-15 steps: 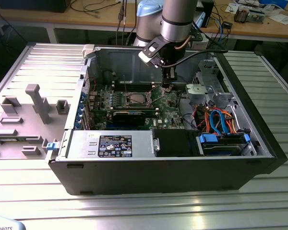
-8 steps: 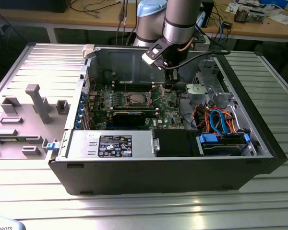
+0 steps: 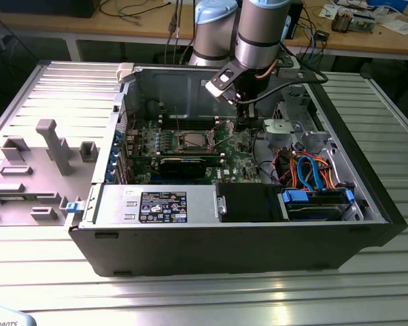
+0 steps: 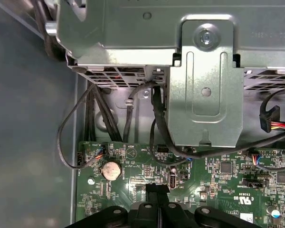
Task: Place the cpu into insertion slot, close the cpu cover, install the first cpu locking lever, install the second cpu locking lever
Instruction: 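Close the cpu cover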
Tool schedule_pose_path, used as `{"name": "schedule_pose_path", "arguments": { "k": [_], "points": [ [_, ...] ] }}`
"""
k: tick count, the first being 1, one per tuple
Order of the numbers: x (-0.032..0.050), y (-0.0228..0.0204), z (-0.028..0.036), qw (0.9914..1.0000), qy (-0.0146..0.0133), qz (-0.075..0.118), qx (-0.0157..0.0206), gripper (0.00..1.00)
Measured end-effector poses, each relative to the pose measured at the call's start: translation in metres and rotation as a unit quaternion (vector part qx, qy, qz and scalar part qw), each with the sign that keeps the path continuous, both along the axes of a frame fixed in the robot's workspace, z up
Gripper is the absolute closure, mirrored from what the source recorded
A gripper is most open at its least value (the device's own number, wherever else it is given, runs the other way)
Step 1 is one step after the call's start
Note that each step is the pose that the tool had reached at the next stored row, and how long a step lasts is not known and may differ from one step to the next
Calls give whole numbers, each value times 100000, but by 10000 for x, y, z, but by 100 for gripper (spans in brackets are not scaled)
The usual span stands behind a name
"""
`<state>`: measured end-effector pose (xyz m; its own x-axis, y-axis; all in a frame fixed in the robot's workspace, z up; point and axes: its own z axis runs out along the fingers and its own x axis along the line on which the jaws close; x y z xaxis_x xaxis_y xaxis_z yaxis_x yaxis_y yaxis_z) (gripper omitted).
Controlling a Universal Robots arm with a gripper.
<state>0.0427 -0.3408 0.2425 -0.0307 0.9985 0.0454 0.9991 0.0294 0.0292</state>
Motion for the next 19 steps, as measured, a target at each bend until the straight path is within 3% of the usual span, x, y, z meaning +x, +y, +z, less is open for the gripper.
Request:
{"name": "schedule_pose_path", "arguments": {
  "k": [9,19],
  "points": [
    [-6,0,-1,100000,-2,-8,6,89],
    [-85,0,-2,100000,0,2,5,89]
  ]
}}
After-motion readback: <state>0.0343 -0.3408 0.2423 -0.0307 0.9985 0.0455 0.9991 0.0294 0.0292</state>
